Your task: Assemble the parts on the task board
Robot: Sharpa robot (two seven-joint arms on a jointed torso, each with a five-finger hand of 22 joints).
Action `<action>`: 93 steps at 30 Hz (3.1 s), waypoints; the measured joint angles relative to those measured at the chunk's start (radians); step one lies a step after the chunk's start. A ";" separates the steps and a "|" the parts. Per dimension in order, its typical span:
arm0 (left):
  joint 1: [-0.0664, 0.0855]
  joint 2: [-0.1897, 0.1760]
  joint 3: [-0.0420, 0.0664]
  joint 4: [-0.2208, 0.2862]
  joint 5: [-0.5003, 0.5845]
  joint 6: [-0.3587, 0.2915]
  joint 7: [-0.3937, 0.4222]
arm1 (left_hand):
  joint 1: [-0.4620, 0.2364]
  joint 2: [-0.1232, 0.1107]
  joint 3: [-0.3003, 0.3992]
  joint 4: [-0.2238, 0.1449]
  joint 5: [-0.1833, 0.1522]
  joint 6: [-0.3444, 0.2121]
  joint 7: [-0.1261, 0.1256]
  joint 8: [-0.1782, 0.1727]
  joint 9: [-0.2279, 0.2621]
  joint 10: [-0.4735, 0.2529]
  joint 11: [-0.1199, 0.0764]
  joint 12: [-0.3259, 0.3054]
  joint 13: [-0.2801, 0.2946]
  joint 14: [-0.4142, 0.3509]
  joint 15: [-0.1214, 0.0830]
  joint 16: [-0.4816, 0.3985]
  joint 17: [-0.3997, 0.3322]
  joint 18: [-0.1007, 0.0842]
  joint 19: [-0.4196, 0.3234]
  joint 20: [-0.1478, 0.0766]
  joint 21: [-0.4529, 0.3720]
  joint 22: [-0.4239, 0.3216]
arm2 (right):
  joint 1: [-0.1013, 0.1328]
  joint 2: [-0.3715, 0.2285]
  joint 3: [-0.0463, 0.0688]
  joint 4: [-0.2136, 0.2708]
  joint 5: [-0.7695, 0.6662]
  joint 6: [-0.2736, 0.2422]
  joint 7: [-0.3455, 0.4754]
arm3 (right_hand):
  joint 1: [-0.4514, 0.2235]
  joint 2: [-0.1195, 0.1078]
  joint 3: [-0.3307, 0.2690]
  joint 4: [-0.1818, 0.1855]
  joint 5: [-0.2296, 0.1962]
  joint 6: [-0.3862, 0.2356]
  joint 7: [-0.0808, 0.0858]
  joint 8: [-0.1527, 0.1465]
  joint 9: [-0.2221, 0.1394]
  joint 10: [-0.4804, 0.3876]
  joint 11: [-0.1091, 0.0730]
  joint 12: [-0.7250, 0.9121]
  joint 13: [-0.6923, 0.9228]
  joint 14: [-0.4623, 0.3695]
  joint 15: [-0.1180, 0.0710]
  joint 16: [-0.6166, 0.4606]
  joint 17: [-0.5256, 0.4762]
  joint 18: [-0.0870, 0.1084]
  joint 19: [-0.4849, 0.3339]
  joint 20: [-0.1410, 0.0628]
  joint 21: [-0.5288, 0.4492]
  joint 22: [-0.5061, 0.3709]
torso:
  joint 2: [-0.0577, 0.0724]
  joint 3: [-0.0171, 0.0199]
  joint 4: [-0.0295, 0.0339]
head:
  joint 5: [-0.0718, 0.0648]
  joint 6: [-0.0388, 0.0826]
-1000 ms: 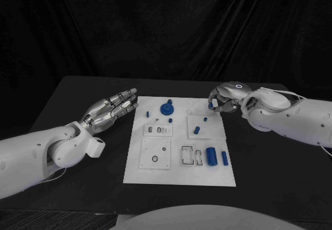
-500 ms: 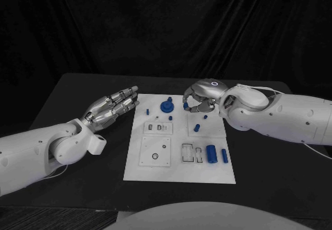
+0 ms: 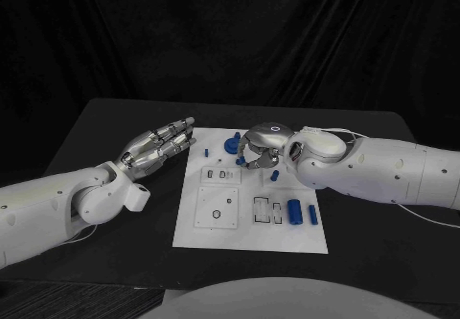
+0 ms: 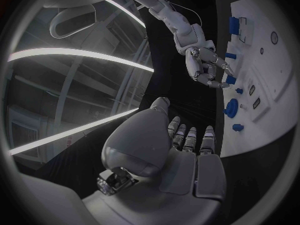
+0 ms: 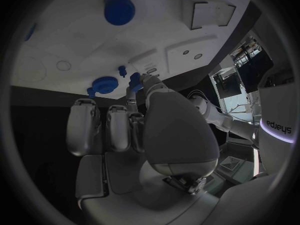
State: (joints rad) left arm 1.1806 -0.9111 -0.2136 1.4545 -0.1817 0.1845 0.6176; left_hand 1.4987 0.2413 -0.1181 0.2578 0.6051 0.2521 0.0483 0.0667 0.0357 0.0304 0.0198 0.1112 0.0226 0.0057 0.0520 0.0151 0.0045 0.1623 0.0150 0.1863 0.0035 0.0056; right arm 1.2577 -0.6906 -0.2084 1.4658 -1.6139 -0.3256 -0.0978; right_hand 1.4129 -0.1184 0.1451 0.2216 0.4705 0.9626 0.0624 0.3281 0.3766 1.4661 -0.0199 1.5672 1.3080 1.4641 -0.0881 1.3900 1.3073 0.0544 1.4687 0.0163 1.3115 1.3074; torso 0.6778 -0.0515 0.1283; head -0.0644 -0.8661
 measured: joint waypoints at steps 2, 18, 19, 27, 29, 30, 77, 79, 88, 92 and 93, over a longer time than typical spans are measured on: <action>0.000 0.001 0.000 0.000 0.000 0.000 -0.001 | 0.000 0.000 0.000 0.000 0.001 0.000 0.000 0.000 0.000 0.000 0.000 0.000 0.000 0.000 0.000 0.000 0.000 0.000 0.000 0.000 0.000 0.000 | -0.004 0.012 0.000 -0.006 0.000 0.008 -0.003 | 0.000 0.000 0.003 -0.003 0.000 0.000 0.000 -0.001 0.000 0.000 0.007 0.000 0.000 0.004 0.003 0.000 0.000 0.000 0.000 0.000 0.000 0.000 | 0.000 0.0001 0.0000 | 0.000 -0.001; 0.000 0.004 0.000 0.002 0.000 0.002 -0.009 | 0.000 0.000 0.000 0.000 0.004 0.000 0.000 0.000 0.000 0.000 0.000 0.000 0.000 0.000 0.000 0.000 0.000 0.000 0.000 0.000 0.000 0.000 | -0.018 0.051 0.000 -0.027 0.000 0.051 -0.010 | -0.003 0.003 0.002 -0.003 -0.007 -0.005 0.005 -0.006 0.009 0.000 0.011 0.000 0.000 0.000 0.007 -0.007 0.000 0.000 -0.006 0.006 -0.011 0.000 | 0.001 0.0002 -0.0008 | 0.000 -0.003; 0.000 0.005 0.000 0.003 0.000 0.002 -0.009 | 0.000 0.000 0.000 0.000 0.004 0.000 0.000 0.000 0.000 0.000 0.000 0.000 0.000 0.000 0.000 0.000 0.000 0.000 0.000 0.000 0.000 0.000 | -0.018 0.053 0.000 -0.027 0.000 0.053 -0.011 | -0.004 0.004 0.002 -0.003 -0.007 -0.006 0.005 -0.006 0.009 0.000 0.014 0.000 0.000 0.000 0.007 -0.008 0.000 0.000 -0.007 0.007 -0.011 0.000 | 0.001 0.0002 -0.0009 | 0.000 -0.003; 0.000 0.007 0.000 0.003 0.000 0.004 -0.012 | 0.004 -0.004 0.004 -0.004 0.008 0.000 0.000 0.000 0.000 0.000 0.000 0.000 0.000 0.000 0.000 0.000 0.000 0.000 0.000 0.000 0.000 0.000 | -0.019 0.059 0.000 -0.028 0.000 0.068 -0.013 | -0.009 0.009 0.000 -0.005 -0.015 -0.011 0.010 -0.009 0.014 0.000 0.014 0.000 0.000 0.003 0.010 -0.008 0.000 0.000 -0.004 0.011 -0.014 0.001 | 0.001 -0.0007 -0.0009 | -0.001 -0.003; 0.000 0.007 0.000 0.002 0.000 0.004 -0.013 | 0.004 -0.004 0.004 -0.004 0.008 0.000 0.000 0.000 0.000 0.000 0.000 0.000 0.000 0.000 0.000 0.000 0.000 0.000 0.000 0.000 0.000 0.000 | -0.019 0.060 0.000 -0.029 0.000 0.071 -0.014 | -0.010 0.009 0.000 -0.005 -0.015 -0.012 0.012 -0.009 0.014 0.000 0.014 0.000 0.000 0.003 0.010 -0.008 -0.001 0.000 -0.004 0.011 -0.016 0.001 | 0.000 -0.0008 -0.0009 | 0.000 -0.003; 0.000 0.007 0.000 0.002 0.000 0.004 -0.013 | 0.004 -0.004 0.004 -0.004 0.008 0.000 0.000 0.000 0.000 0.000 0.000 0.000 0.000 0.000 0.000 0.000 0.000 0.000 0.000 0.000 0.000 0.000 | -0.019 0.060 0.000 -0.029 0.000 0.073 -0.015 | -0.010 0.009 0.000 -0.005 -0.015 -0.013 0.012 -0.009 0.014 0.000 0.014 0.000 0.000 0.003 0.010 -0.008 -0.001 0.000 -0.004 0.011 -0.016 0.001 | 0.000 -0.0009 -0.0009 | 0.000 -0.003; 0.000 0.014 0.000 0.007 0.000 -0.008 -0.017 | 0.013 -0.051 0.049 -0.056 -0.069 0.016 0.024 0.005 0.002 0.056 0.062 0.143 0.020 0.049 0.034 0.095 0.023 0.000 0.045 0.067 0.035 0.019 | 0.010 -0.004 -0.001 0.028 0.000 -0.030 0.015 | -0.158 -0.122 -0.146 0.076 -0.417 -0.304 0.028 -0.138 -0.134 -0.001 0.020 0.000 -0.001 0.002 0.016 -0.012 -0.029 0.000 -0.004 0.018 -0.033 0.000 | 0.000 0.0008 -0.0012 | 0.005 0.000; 0.000 0.012 0.000 0.012 0.000 -0.025 -0.011 | 0.006 -0.068 0.057 -0.048 -0.113 0.016 0.023 0.005 0.002 0.097 0.090 0.230 0.031 0.090 0.053 0.157 0.033 0.000 0.078 0.077 0.053 0.027 | 0.035 -0.027 -0.001 0.050 0.001 -0.075 0.028 | -0.193 -0.129 -0.189 0.078 -0.417 -0.304 0.028 -0.136 -0.138 -0.001 0.020 0.000 -0.001 0.002 0.016 -0.012 -0.027 0.000 -0.004 0.018 -0.033 0.000 | 0.000 0.0008 -0.0014 | 0.008 0.002; 0.006 0.011 0.000 0.025 -0.026 -0.164 0.029 | -0.002 -0.115 0.030 0.023 -0.318 0.112 0.046 0.046 0.016 0.259 0.176 0.623 0.105 0.346 0.115 0.552 0.093 0.000 0.433 0.091 0.257 0.112 | 0.157 -0.130 0.002 0.120 0.077 -0.255 0.099 | -0.256 -0.153 -0.294 0.079 -0.417 -0.304 0.028 -0.131 -0.148 -0.001 0.020 0.000 0.000 0.002 0.016 -0.007 -0.014 0.000 -0.004 0.018 -0.021 0.000 | -0.002 0.0019 -0.0022 | 0.004 0.017; 0.027 0.017 0.000 0.027 -0.133 -0.324 0.038 | -0.078 -0.164 -0.044 0.029 -0.446 0.310 0.112 0.133 0.041 0.476 0.174 0.893 0.231 0.630 0.104 0.842 0.190 0.000 0.746 0.077 0.465 0.201 | 0.184 -0.159 0.002 0.120 0.127 -0.312 0.126 | -0.294 -0.132 -0.288 0.080 -0.417 -0.303 0.029 -0.121 -0.152 -0.001 0.020 0.000 0.000 0.002 0.016 0.001 -0.008 0.000 -0.004 0.018 -0.014 0.000 | -0.004 0.0038 -0.0034 | -0.008 0.025; 0.034 0.019 0.000 0.027 -0.165 -0.361 0.037 | -0.149 -0.188 -0.062 0.024 -0.502 0.363 0.120 0.159 0.044 0.537 0.152 1.013 0.305 0.703 0.080 0.967 0.246 0.000 0.848 0.051 0.543 0.239 | 0.187 -0.161 0.001 0.116 0.138 -0.322 0.132 | -0.310 -0.116 -0.269 0.080 -0.417 -0.293 0.034 -0.115 -0.152 -0.001 0.020 0.000 0.000 0.002 0.016 0.002 -0.004 0.000 -0.004 0.018 -0.013 0.000 | -0.005 0.0045 -0.0040 | -0.009 0.026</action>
State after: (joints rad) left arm 1.2142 -0.8922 -0.2132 1.4813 -0.3464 -0.1767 0.6547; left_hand 1.3498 0.0533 -0.1802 0.2819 0.1036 0.6152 0.1683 0.2256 0.0799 0.5679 0.1720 1.1241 0.3271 0.7087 0.1324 0.9825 0.2510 0.1619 0.8631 0.2371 0.5469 0.2447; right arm 1.4447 -0.8520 -0.2069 1.5819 -1.4761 -0.6474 0.0346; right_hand 1.1030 -0.2349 -0.1242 0.3016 0.0533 0.6698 0.0965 0.2132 0.2247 1.4649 0.0001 1.5672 1.3081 1.4660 -0.0721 1.3919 1.3029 0.0544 1.4649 0.0341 1.2982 1.3074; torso 0.6728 -0.0470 0.1243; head -0.0734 -0.8403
